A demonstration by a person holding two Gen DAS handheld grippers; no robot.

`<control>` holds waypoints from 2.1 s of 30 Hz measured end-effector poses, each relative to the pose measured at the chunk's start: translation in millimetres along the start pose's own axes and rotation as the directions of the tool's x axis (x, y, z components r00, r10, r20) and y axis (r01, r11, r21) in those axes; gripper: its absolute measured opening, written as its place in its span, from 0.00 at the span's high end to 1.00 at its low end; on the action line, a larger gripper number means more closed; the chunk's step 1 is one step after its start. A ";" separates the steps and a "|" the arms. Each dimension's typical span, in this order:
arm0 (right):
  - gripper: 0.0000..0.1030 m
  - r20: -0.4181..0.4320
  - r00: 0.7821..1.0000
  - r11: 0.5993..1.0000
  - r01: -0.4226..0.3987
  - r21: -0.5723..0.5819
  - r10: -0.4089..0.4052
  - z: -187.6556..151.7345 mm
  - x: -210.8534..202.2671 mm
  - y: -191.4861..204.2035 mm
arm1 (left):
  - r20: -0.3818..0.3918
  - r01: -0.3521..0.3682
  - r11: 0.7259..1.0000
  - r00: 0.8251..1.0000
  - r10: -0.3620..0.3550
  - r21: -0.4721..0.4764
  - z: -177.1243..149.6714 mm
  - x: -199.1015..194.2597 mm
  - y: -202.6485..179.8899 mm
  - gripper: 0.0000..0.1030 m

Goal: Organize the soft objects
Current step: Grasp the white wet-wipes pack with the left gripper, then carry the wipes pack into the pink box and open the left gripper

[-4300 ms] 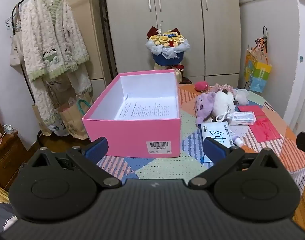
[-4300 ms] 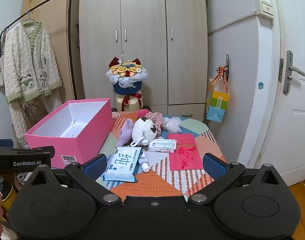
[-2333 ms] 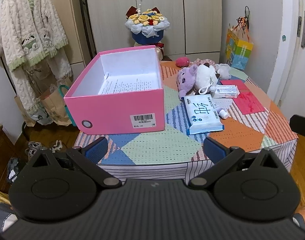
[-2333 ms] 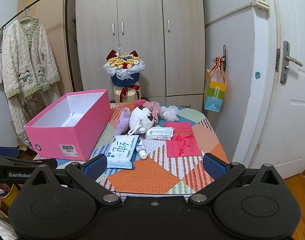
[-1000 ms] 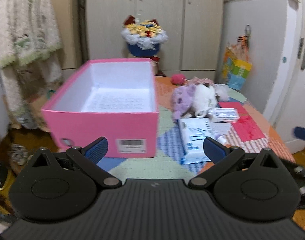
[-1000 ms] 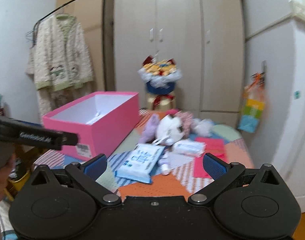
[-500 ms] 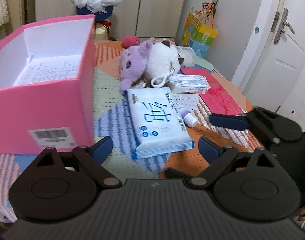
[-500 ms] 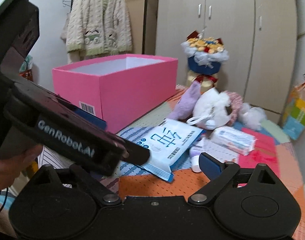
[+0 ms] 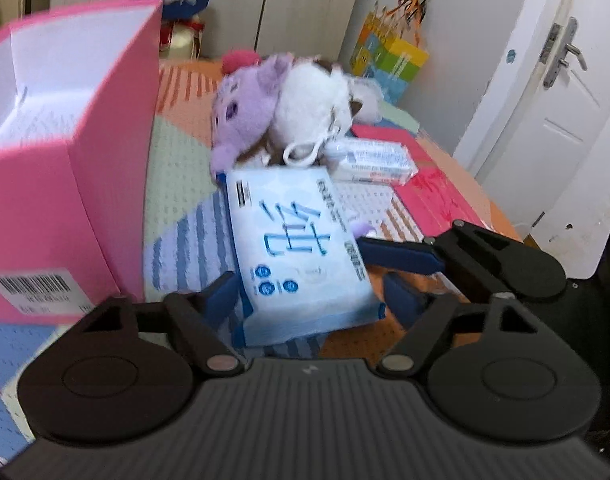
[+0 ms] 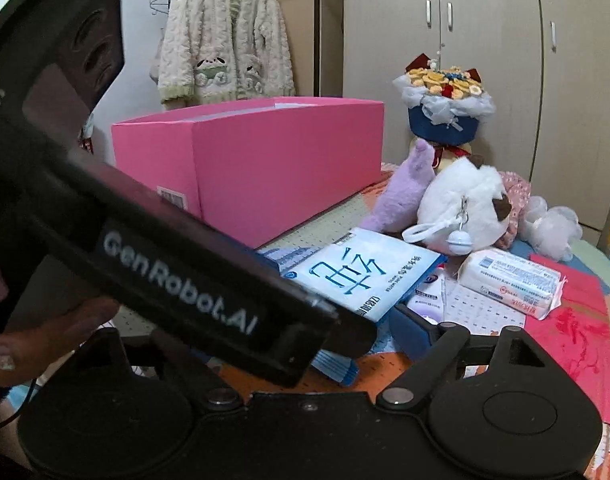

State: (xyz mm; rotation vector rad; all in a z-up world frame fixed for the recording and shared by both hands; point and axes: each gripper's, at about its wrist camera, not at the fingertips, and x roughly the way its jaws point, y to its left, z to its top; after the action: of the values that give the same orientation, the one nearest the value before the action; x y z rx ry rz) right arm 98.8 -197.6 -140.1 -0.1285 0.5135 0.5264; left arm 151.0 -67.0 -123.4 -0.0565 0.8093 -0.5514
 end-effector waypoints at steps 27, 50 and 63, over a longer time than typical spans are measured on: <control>0.39 0.065 0.996 0.994 0.051 0.101 -0.058 -10.9 -11.4 14.8 | 0.024 -0.014 0.999 1.000 0.013 0.043 -13.9 -28.9 -19.0 0.36; 0.41 0.039 0.996 0.995 0.087 -0.045 -0.085 42.1 -84.3 118.7 | 0.020 0.016 0.998 1.000 -0.017 0.062 -27.8 -168.2 -13.9 0.36; 0.40 0.106 0.994 0.998 0.021 -0.054 -0.015 105.3 -63.0 126.3 | 0.072 -0.026 0.997 0.997 0.021 0.077 33.3 -195.7 30.4 0.35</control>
State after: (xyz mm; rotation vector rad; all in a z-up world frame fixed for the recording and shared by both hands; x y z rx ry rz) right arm 33.3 -91.2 -15.9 -0.1562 0.3943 0.5272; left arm 78.7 49.3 23.5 0.0054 0.7179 -0.5555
